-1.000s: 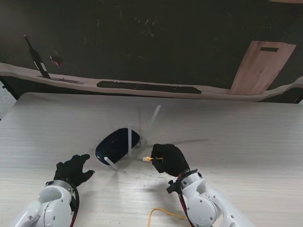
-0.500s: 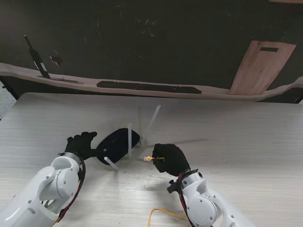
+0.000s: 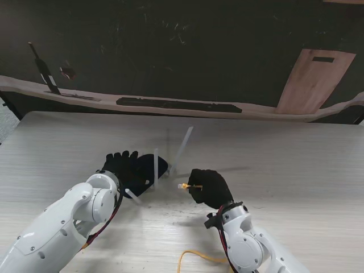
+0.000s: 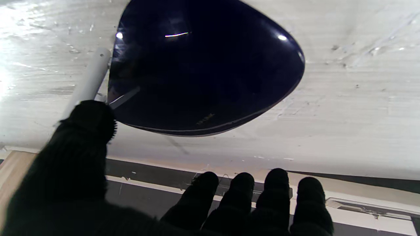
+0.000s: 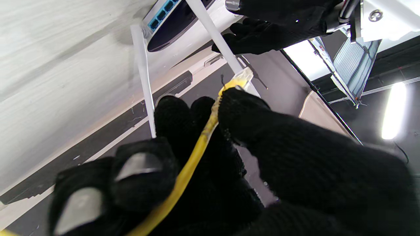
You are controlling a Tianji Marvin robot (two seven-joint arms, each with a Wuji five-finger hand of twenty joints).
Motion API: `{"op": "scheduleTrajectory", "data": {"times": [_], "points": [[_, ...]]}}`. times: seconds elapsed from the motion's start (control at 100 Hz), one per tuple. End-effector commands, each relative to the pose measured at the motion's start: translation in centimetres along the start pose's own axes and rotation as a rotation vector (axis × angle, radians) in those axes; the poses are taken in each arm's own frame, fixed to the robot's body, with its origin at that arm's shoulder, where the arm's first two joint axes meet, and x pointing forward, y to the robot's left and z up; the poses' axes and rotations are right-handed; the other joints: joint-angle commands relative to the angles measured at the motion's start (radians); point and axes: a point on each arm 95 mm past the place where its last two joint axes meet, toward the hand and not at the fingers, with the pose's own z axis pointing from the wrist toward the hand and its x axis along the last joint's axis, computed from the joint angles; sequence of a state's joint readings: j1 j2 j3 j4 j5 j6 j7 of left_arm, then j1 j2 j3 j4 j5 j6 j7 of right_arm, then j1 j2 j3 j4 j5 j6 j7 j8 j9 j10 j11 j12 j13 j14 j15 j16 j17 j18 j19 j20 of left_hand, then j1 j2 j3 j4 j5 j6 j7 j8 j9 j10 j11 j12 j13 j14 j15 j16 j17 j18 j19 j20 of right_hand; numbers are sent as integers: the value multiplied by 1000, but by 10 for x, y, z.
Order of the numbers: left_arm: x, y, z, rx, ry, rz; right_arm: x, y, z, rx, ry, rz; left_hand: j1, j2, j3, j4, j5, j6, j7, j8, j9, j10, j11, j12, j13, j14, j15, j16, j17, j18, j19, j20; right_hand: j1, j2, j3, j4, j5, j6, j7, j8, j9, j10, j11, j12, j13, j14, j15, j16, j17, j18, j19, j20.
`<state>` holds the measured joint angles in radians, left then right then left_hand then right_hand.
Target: Untangle the Ethernet cable and plug it into the router
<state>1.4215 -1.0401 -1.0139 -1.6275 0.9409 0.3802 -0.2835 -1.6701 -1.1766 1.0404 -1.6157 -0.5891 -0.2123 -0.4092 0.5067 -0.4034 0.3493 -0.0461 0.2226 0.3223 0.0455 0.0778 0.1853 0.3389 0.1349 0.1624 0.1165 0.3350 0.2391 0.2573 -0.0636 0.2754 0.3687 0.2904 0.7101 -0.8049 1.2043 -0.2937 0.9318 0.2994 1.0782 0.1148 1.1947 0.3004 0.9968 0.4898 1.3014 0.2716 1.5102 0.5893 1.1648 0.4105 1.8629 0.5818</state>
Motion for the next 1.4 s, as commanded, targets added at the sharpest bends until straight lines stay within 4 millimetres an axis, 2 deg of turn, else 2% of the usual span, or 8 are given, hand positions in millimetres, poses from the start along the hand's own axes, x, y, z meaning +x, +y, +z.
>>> {"op": "scheduleTrajectory", "data": {"times": [0.0, 0.28, 0.54, 0.68, 0.89, 1.17, 1.28, 1.39], "points": [[3, 1, 3, -38, 6, 6, 2, -6, -3, 17, -2, 13, -88, -40, 60, -47, -30, 39, -39, -26, -38, 30, -26, -25, -45, 4, -23, -20, -7, -5, -29, 13, 59, 48, 23, 24, 2, -27, 81, 23, 38, 161, 81, 14, -2, -38, 52, -5, 9, -96, 141, -9], [14, 8, 6, -76, 36, 116, 2, -10, -3, 25, -8, 15, -119, -90, 138, -43, -23, 64, -51, -35, -36, 53, -22, -23, -42, 22, -6, -23, -8, 11, -11, 15, 59, 48, 23, 24, 2, -25, 80, 23, 38, 160, 82, 14, -2, -37, 53, -4, 9, -94, 141, -10], [24, 18, 10, -89, 22, 218, 1, -9, -2, 26, -9, 12, -111, -72, 143, -36, -44, 101, -51, -40, -24, 66, 12, -3, -37, 34, 10, -26, 1, 8, 7, 4, 59, 49, 22, 24, 1, -24, 80, 23, 38, 162, 82, 14, -1, -38, 55, -4, 9, -95, 142, -10], [30, 25, 14, -78, 10, 268, 0, -8, -3, 26, -6, 6, -102, -64, 120, -29, -64, 106, -55, -45, -57, 72, -71, -50, -45, 37, -12, -42, -4, 9, 26, -13, 60, 50, 22, 24, 1, -24, 80, 24, 38, 162, 85, 16, -1, -41, 58, -3, 9, -97, 144, -9], [30, 35, 23, -83, -5, 289, 0, -8, -3, 26, -7, 9, -110, -63, 118, -32, -63, 104, -59, -51, -66, 72, -97, -67, -46, 34, -20, -42, -4, 5, 30, -21, 59, 50, 21, 24, 2, -25, 80, 24, 37, 161, 85, 16, -2, -42, 57, -3, 9, -98, 145, -10], [19, 53, 37, -179, -6, 199, -2, -9, -1, 32, -9, 13, -151, -86, 186, -63, 21, 68, 4, -6, -7, 28, 64, 27, -25, -5, 60, -14, 4, -24, 67, -45, 59, 50, 22, 24, 2, -25, 80, 24, 38, 161, 85, 16, -2, -41, 57, -3, 9, -98, 145, -10], [17, 59, 42, -209, -8, 181, -1, -11, 2, 45, -9, 13, -146, -115, 240, -70, 35, 71, 28, 12, 4, 31, 117, 60, 12, -3, 85, -1, 2, -25, 146, -14, 59, 50, 21, 24, 2, -25, 80, 24, 38, 162, 85, 16, -1, -41, 58, -3, 9, -99, 145, -10], [17, 64, 45, -244, 1, 187, 0, -14, 4, 56, -8, 15, -97, -169, 335, -63, 22, 79, 38, 20, 25, 37, 187, 101, 77, 6, 121, 21, 2, -38, 312, 58, 58, 50, 21, 24, 2, -25, 80, 24, 38, 162, 86, 16, -2, -41, 58, -3, 9, -99, 145, -10]]}}
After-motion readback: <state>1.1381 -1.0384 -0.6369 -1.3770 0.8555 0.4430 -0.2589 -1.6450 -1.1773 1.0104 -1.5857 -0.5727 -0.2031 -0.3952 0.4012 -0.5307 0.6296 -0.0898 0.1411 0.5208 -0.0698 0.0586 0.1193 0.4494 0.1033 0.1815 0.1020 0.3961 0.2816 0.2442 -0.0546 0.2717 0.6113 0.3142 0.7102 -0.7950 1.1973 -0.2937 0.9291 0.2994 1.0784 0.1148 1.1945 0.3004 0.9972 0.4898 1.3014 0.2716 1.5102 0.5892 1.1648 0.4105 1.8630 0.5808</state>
